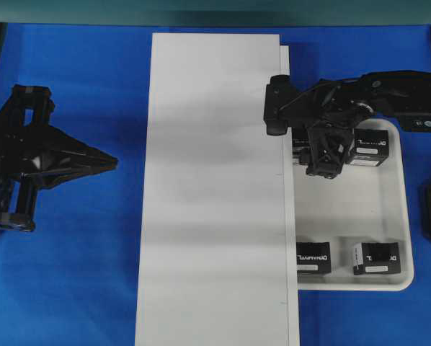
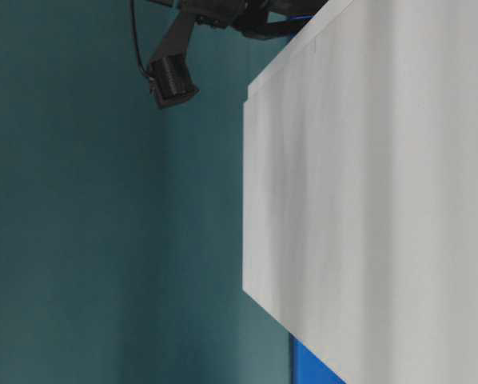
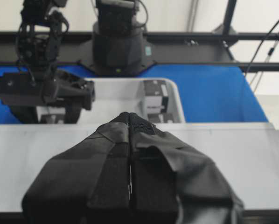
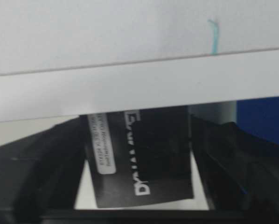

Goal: Place the box from the white plastic tray onto the white base.
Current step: 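Lower the right gripper and close it on the black-and-white box, then lift the box and carry it left toward the white base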

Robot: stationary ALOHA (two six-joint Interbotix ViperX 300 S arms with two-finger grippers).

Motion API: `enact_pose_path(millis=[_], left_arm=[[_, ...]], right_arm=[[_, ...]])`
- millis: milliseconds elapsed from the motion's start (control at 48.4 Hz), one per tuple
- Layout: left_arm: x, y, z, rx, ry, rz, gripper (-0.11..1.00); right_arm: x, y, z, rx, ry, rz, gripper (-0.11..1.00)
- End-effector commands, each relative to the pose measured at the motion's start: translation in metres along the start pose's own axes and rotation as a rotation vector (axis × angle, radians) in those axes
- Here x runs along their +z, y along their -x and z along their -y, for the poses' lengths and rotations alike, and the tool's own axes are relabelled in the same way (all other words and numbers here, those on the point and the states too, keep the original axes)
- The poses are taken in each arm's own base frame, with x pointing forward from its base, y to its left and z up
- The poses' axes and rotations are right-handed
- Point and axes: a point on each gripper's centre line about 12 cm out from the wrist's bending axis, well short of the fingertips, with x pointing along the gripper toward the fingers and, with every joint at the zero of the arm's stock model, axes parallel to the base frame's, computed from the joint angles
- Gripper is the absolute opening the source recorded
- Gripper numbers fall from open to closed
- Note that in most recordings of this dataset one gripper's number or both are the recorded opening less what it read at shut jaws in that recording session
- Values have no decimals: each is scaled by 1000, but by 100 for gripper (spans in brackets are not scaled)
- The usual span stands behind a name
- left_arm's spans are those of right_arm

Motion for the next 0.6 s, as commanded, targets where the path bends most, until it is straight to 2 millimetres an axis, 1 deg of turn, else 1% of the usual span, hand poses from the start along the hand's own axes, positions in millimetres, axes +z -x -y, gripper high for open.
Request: enact_pose_path(millis=[0,62,103,248,372,579], left_arm=[[13,-1,0,-2,0,35,-7],[13,-1,-1,3,0,35,-7],[14,-1,-1,6,0,37,-7],[14,-1,-3,13,1,37,-7],[13,-1,-3,13,1,35,-7],[14,0,-5,20,-1,37,-7]], right_arm=[[1,-2,-1,4,5,-4,76],[0,-2,-3,6,9,-6,63],[0,-2,-3,7,8,-8,60],[0,4,-4,8,6,-6,60],[2,13,-4,3,0,15,60],[-1,29,-8,17,-26,10,60]])
